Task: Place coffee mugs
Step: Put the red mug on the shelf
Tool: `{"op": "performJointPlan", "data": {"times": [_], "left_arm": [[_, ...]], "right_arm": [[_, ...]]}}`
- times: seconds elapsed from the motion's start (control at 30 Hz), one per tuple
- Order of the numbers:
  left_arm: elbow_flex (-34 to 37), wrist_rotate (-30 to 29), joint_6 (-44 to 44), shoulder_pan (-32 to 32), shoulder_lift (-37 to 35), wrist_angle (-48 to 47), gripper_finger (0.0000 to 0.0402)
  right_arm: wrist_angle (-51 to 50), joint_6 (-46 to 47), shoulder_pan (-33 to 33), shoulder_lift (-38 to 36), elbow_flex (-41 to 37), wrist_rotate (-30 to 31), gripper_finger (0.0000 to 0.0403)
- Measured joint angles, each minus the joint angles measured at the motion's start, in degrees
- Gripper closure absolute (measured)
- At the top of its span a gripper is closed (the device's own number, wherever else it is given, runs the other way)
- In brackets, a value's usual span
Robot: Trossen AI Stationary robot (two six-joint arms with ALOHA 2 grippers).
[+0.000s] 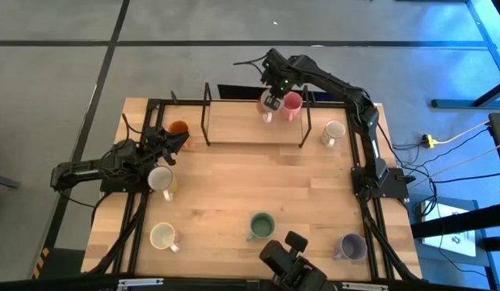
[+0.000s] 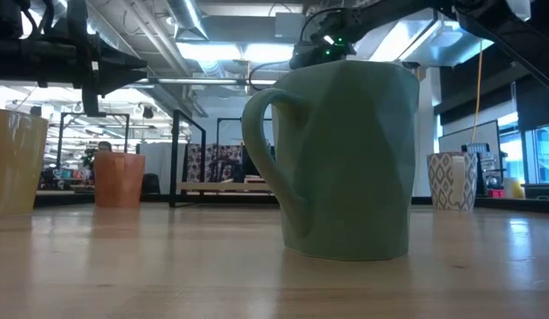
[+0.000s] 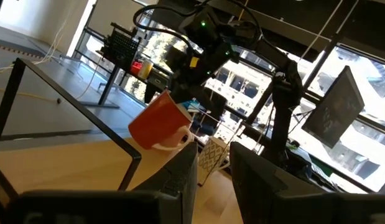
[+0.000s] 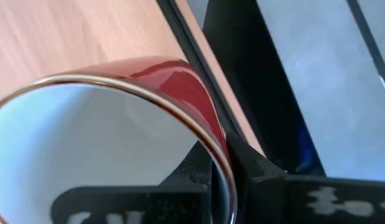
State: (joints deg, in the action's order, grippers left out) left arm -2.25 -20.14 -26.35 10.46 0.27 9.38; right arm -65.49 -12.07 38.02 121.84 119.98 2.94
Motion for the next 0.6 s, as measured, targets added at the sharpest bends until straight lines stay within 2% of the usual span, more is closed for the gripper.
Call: {"op": "performJointPlan", "data": {"times": [0.6], "left_arm": [[0.01,-0.26,0.00,0.00,0.00,0.08,0.0313]], "right_arm": [[-0.31,-0.37,-0.10,0.37,-0.02,1.44,0.0398]]}}
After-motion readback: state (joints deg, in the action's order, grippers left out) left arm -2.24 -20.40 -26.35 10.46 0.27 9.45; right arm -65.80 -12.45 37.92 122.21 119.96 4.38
